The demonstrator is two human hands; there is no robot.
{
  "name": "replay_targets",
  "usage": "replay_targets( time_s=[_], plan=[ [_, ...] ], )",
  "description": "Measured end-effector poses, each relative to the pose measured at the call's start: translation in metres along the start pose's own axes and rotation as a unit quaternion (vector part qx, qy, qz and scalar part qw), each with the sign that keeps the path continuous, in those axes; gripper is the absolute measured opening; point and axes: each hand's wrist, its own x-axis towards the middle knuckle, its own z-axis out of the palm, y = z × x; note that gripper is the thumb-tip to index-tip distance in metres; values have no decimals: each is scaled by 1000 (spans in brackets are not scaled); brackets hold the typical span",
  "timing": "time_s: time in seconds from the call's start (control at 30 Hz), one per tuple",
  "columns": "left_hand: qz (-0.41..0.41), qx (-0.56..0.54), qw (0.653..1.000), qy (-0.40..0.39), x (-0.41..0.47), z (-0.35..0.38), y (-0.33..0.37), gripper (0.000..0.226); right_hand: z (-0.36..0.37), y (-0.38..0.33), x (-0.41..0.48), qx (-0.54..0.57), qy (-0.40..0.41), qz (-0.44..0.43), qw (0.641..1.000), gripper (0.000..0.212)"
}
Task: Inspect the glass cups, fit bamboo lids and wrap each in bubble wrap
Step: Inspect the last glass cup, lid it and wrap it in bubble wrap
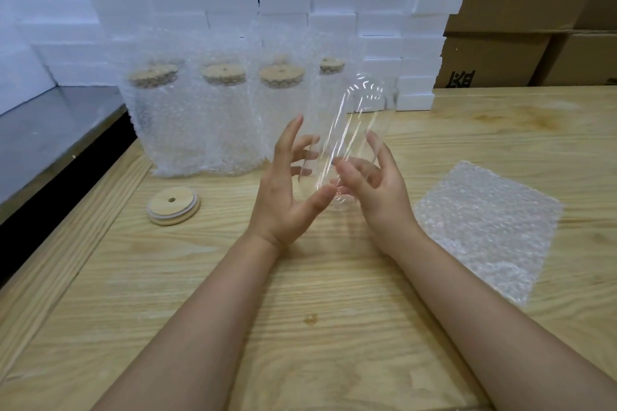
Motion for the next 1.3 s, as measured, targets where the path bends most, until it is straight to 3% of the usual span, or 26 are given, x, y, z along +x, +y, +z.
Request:
replay_targets(
  time_s=[0.23, 0.33, 0.43, 0.53, 0.63, 0.83, 1.0, 1.13, 1.3],
  plan=[
    [14, 21, 999, -20, -2, 8, 3, 79, 2, -4, 7, 231, -28, 151, 961, 73],
    [0, 39, 999, 2, -2, 13, 5, 79, 4, -4, 7, 273, -52, 197, 940, 80],
    [-36, 35, 998, 31, -2, 21, 10, 77, 4, -1, 8, 299, -84, 212, 927, 82],
    [-54, 21, 997, 50, 0, 27, 14, 75, 3, 2, 9, 322, -117, 218, 914, 66],
    [-75, -3, 996, 57, 1, 31, 17, 66, 1, 5, 11, 316, -116, 215, 917, 88],
    [-111, -77, 988, 69, 6, 30, 22, 45, 0, 6, 10, 322, -142, 205, 913, 65],
    [-97, -75, 992, 41, 10, 27, 21, 25, 0, 3, 9, 355, -100, 227, 901, 89],
    [-78, -76, 994, -23, 7, 23, 14, 32, -3, 4, 10, 360, -72, 236, 900, 86],
    [-52, -45, 993, -92, 4, 19, 4, 58, -2, 2, 10, 395, -74, 228, 887, 91]
  ],
)
